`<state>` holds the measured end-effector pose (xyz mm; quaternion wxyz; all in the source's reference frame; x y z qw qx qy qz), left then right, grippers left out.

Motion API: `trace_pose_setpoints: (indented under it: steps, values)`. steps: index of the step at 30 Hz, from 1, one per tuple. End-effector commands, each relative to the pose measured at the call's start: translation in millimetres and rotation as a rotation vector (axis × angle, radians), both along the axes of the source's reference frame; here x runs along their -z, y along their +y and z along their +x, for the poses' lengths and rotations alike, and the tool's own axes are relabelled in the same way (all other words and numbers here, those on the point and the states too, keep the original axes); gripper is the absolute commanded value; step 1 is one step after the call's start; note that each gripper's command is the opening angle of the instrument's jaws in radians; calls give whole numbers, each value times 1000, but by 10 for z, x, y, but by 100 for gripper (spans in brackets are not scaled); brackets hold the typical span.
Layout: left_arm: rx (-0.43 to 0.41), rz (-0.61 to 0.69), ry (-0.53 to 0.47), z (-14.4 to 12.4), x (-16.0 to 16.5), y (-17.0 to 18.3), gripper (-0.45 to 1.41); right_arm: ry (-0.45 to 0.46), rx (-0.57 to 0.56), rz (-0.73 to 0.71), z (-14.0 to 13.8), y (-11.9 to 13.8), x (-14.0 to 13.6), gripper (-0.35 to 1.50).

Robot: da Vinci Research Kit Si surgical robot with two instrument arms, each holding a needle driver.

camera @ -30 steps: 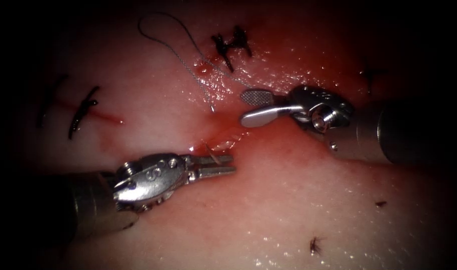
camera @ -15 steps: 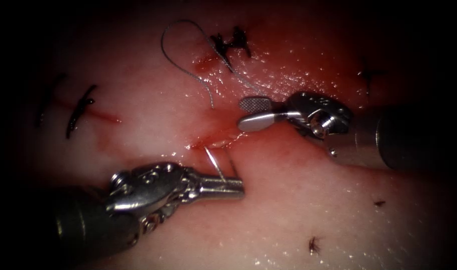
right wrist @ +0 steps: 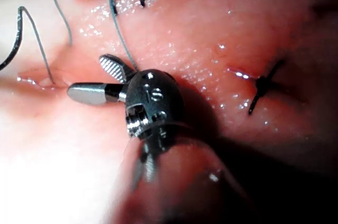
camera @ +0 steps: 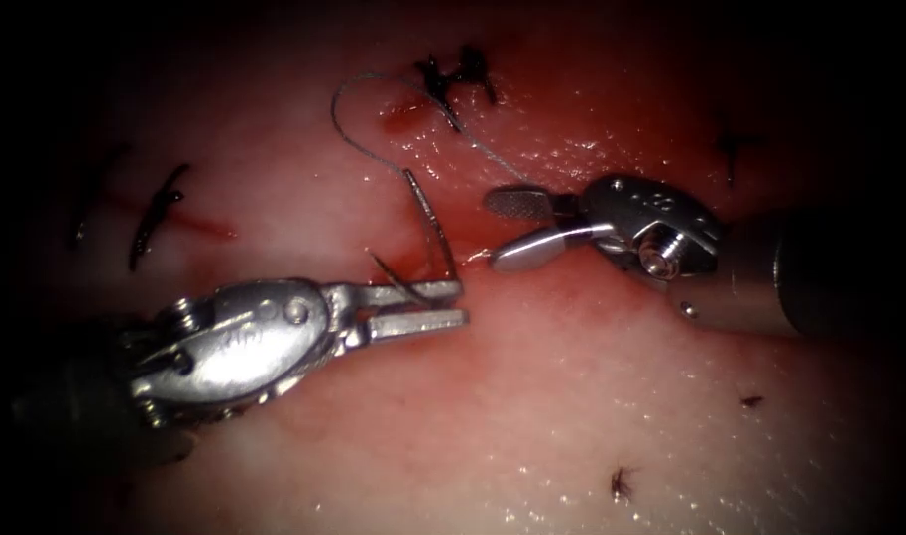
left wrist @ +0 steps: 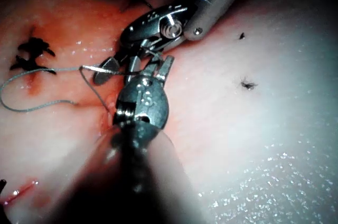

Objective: Wound Closure

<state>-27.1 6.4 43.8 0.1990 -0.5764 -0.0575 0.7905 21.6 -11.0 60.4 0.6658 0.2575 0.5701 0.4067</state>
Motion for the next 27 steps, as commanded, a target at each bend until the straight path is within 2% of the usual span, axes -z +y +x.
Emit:
trace_pose_setpoints:
  steps: [1, 6, 13, 16, 22, 27]
  values:
    - [6, -38, 42, -6, -3, 3, -45, 9, -9, 34, 8, -7, -4, 102]
    - [12, -152, 155, -5, 2, 22, -45, 22, -18, 96, 7, -8, 0, 100]
    - [-2, -284, 260, -8, -14, 25, -45, 19, -54, 198, 6, -1, 9, 100]
    - [-13, -339, 308, -10, -25, 18, -45, 4, -83, 244, 4, 6, 17, 115]
    - [-68, -414, 399, -16, -57, -12, -45, 26, -99, 401, 4, 14, 37, 109]
    - [-126, -461, 470, -26, -86, -33, -45, 43, -103, 491, 12, 19, 51, 119]
